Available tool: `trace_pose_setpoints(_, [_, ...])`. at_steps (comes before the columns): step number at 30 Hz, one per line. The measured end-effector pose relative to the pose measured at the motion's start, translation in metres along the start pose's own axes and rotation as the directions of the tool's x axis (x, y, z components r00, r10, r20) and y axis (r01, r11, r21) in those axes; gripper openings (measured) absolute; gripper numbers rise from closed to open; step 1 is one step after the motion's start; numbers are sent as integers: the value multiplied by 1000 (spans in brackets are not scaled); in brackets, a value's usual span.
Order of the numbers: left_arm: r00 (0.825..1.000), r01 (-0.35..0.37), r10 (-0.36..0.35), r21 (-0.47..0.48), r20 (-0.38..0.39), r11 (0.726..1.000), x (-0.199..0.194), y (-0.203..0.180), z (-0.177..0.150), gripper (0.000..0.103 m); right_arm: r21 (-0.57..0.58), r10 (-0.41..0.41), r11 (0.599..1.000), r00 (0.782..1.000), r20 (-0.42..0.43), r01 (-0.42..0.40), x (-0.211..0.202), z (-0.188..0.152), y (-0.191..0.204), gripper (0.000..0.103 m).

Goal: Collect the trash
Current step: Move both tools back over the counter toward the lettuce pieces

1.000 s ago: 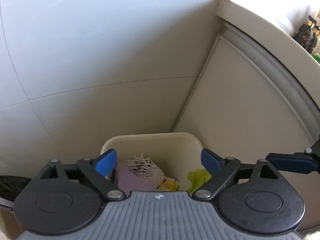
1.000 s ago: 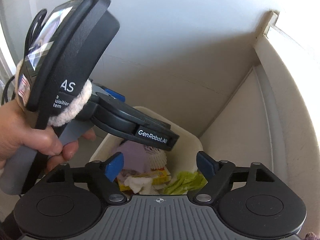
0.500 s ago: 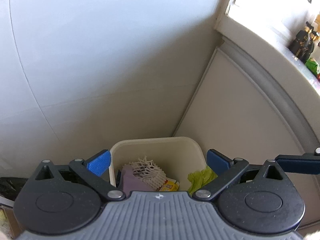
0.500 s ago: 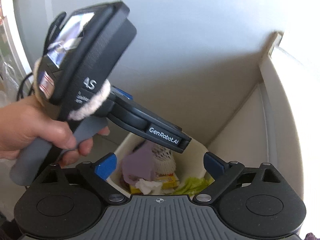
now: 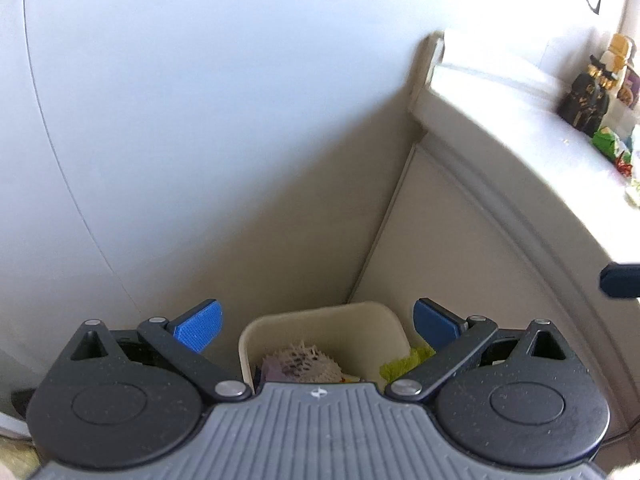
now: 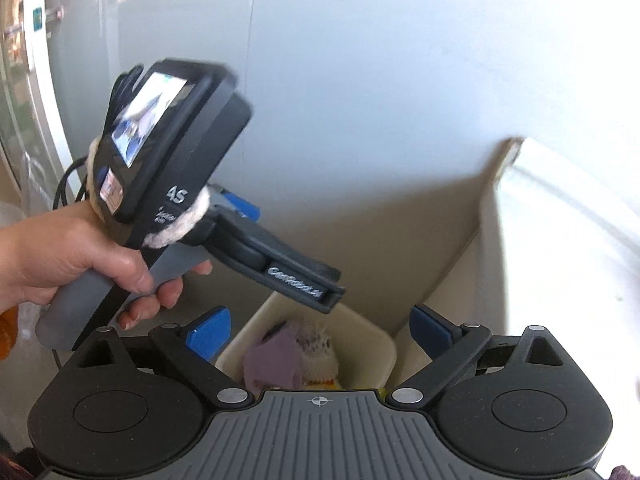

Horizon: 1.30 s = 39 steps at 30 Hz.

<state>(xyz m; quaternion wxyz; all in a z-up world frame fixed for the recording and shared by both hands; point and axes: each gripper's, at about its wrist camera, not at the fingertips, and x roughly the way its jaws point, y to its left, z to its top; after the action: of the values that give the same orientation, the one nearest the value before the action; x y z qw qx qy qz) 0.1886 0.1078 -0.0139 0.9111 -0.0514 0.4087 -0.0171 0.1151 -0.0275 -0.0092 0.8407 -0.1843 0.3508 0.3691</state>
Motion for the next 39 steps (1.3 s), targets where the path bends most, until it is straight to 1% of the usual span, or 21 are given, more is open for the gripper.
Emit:
trace_pose_setpoints(2, [1000, 5, -5, 8, 19, 1000, -4, -4, 6, 102, 9, -9, 1000, 1000, 20, 8, -14, 2, -11, 98])
trace_pose_setpoints(5, [999, 23, -24, 19, 39, 1000, -12, -11, 15, 102, 25, -43, 999, 998, 51, 42, -34, 1, -31, 99])
trace_pose_setpoints(9, [997, 55, -58, 53, 50, 997, -18, -29, 24, 102, 106, -90, 991, 993, 81, 82, -58, -8, -68, 101])
trace_pose_setpoints(11, [995, 74, -78, 81, 54, 994, -21, -41, 28, 102, 164, -112, 982, 990, 86, 96, -69, -15, -92, 101])
trace_pose_setpoints(13, [993, 94, -102, 113, 64, 989, -23, -55, 33, 102, 219, -150, 967, 985, 86, 128, -80, -24, -116, 101])
trace_pose_setpoints(16, [986, 129, -144, 160, 85, 979, -25, -79, 41, 102, 286, -242, 935, 967, 79, 210, -94, -42, -155, 101])
trace_pose_setpoints(18, [978, 157, -180, 191, 107, 969, -29, -98, 45, 102, 322, -304, 908, 950, 68, 268, -102, -56, -180, 101])
trace_pose_setpoints(21, [960, 204, -244, 252, 139, 946, -29, -128, 51, 102, 397, -377, 856, 925, 44, 330, -109, -81, -224, 101])
trace_pose_setpoints(24, [945, 243, -298, 320, 135, 916, -20, -161, 58, 102, 488, -444, 780, 896, -7, 391, -112, -111, -265, 102])
trace_pose_setpoints(26, [938, 267, -326, 350, 120, 898, -11, -183, 61, 102, 561, -467, 719, 883, -48, 411, -113, -132, -291, 102])
trace_pose_setpoints(27, [934, 282, -341, 364, 109, 888, -5, -194, 63, 102, 600, -470, 687, 880, -66, 411, -115, -144, -302, 102])
trace_pose_setpoints(29, [926, 303, -367, 397, 95, 866, 10, -218, 67, 102, 672, -466, 623, 880, -91, 399, -106, -163, -324, 102])
trace_pose_setpoints(33, [909, 322, -408, 481, 82, 815, 24, -258, 63, 100, 785, -426, 511, 896, -125, 352, -94, -193, -354, 102])
trace_pose_setpoints(34, [907, 323, -413, 500, 78, 804, 27, -265, 62, 100, 791, -446, 501, 888, -113, 352, -93, -197, -354, 103])
trace_pose_setpoints(36, [907, 321, -415, 526, 68, 788, 33, -276, 60, 99, 777, -485, 499, 867, -116, 383, -90, -201, -356, 103])
trace_pose_setpoints(38, [910, 323, -411, 535, 52, 781, 42, -286, 59, 94, 747, -506, 506, 850, -149, 432, -85, -198, -356, 103])
trace_pose_setpoints(39, [913, 324, -406, 533, 41, 782, 45, -289, 59, 91, 733, -505, 515, 848, -159, 444, -83, -196, -357, 103])
